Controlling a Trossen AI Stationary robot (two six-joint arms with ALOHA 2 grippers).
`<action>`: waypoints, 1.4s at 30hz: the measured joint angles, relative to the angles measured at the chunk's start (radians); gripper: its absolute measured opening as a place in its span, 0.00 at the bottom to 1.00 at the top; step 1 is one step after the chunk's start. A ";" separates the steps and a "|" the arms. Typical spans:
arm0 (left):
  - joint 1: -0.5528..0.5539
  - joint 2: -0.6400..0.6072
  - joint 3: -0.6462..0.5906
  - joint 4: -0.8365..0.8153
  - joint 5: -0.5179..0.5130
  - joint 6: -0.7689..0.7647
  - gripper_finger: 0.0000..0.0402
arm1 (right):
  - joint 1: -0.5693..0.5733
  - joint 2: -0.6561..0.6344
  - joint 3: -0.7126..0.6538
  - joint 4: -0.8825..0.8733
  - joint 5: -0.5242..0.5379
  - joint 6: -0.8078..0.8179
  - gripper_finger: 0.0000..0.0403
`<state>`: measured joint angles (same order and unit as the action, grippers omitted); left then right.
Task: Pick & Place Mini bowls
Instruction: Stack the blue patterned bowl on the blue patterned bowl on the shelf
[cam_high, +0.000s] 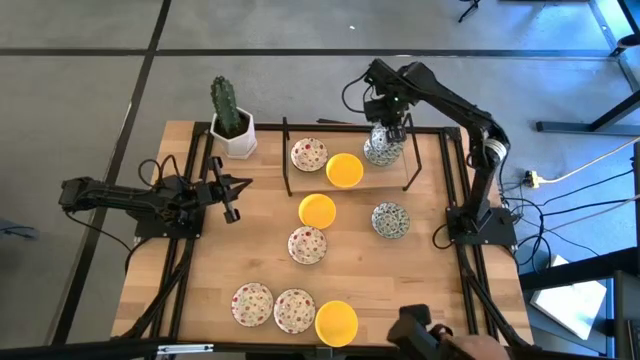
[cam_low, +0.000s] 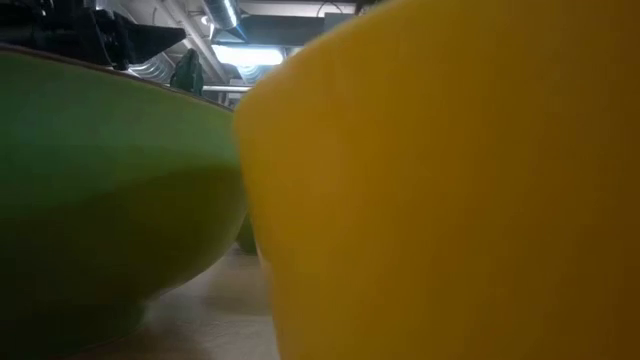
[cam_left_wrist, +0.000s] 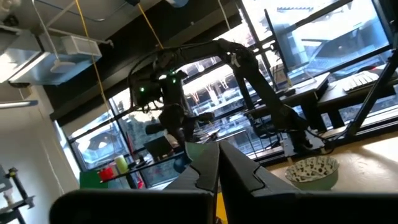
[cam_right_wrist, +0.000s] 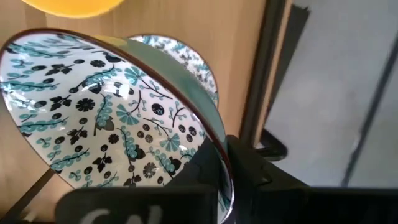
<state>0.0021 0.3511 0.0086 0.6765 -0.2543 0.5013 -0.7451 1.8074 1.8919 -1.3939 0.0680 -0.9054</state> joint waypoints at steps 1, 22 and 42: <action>0.000 0.000 0.000 0.000 0.000 0.006 0.01 | -0.005 0.013 0.000 -0.009 -0.008 -0.002 0.03; 0.000 0.000 0.000 0.000 -0.042 0.010 0.00 | -0.012 0.214 -0.001 -0.018 0.070 -0.006 0.05; 0.000 0.000 0.000 0.000 -0.041 0.013 0.02 | 0.017 0.214 -0.013 0.057 0.026 0.168 0.32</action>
<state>0.0018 0.3515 0.0087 0.6768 -0.2951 0.5144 -0.7276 2.0211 1.8793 -1.3369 0.0941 -0.7379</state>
